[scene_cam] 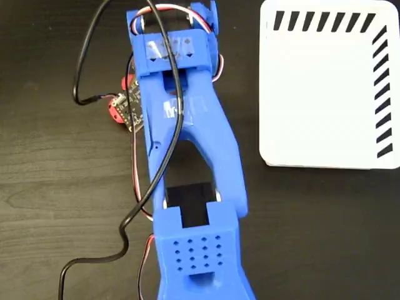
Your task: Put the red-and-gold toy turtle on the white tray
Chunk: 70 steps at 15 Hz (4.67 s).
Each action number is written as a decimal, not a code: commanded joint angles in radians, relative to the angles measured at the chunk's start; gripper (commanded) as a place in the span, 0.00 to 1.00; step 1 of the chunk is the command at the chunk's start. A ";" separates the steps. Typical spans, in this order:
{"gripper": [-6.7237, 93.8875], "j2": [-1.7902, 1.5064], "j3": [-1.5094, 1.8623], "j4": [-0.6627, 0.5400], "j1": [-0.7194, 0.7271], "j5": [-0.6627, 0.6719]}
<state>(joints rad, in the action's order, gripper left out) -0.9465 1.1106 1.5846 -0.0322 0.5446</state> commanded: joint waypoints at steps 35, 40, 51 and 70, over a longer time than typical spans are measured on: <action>0.07 -0.512 -0.155 0.198 -0.035 -0.077; 0.07 -0.512 -0.146 0.196 -0.293 -0.054; 0.07 -0.201 -0.380 0.198 -0.574 -0.100; 0.07 -0.040 -0.413 0.198 -0.583 -0.150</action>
<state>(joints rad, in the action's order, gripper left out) -0.9403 0.6964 1.7779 -0.6090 0.3866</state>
